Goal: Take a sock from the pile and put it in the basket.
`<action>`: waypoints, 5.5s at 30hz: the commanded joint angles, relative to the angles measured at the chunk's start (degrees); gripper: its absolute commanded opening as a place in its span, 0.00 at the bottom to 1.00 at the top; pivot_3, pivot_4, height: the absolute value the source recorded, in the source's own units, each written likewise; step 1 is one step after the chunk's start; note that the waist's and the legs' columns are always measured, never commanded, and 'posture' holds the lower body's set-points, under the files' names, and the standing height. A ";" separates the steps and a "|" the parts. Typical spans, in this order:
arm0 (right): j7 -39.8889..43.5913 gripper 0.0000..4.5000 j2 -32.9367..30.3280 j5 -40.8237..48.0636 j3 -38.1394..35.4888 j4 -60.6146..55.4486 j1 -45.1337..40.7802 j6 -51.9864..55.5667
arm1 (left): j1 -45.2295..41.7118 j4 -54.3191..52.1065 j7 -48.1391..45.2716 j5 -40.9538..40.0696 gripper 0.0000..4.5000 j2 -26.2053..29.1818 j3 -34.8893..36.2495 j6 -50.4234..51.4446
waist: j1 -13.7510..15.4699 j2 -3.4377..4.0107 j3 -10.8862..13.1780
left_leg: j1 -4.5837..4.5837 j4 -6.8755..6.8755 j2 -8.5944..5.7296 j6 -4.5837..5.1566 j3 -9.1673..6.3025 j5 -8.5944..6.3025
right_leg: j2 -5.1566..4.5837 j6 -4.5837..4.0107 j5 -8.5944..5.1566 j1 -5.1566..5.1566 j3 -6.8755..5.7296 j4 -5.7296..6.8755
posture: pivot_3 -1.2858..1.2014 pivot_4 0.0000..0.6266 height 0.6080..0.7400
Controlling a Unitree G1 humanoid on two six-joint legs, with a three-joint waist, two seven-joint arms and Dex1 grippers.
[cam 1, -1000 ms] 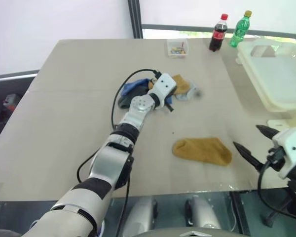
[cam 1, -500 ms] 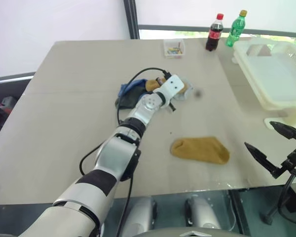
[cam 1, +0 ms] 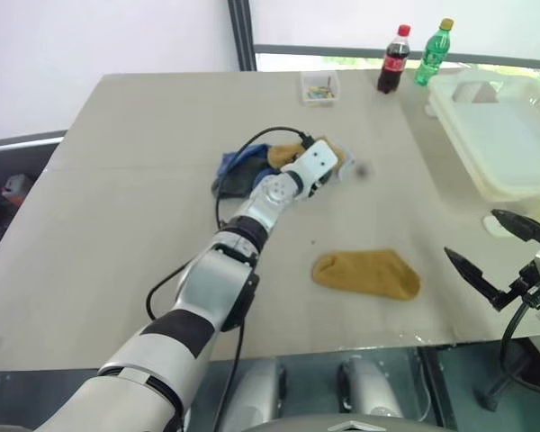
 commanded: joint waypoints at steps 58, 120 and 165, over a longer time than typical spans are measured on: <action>-2.82 1.00 -1.85 -1.98 6.90 -0.05 -4.76 3.93 | 30.61 -67.72 -27.41 -21.53 0.01 6.28 -6.56 40.24 | 0.60 0.11 -0.06 | 0.14 0.11 0.16 -0.01 -0.04 0.00 | -0.02 -0.01 0.00 0.18 0.02 0.02 | 0.52 0.24 1.00; -22.96 0.01 4.59 32.00 6.05 -11.35 -12.05 46.88 | 40.91 -87.68 -32.46 -61.44 0.00 21.35 12.54 82.57 | -0.74 0.27 -0.16 | 0.04 0.00 0.22 0.02 -0.01 -0.02 | -0.09 -0.01 0.00 0.01 0.10 -0.01 | 0.52 0.24 1.00; -7.84 0.42 -5.73 6.62 11.51 -4.08 1.80 16.14 | 45.46 -81.63 -31.29 -61.42 1.00 24.11 10.52 77.19 | -0.89 0.27 -0.14 | 0.47 -0.11 0.33 0.24 0.00 -0.14 | 0.05 -0.01 -0.01 0.34 0.10 -0.05 | 0.52 0.24 1.00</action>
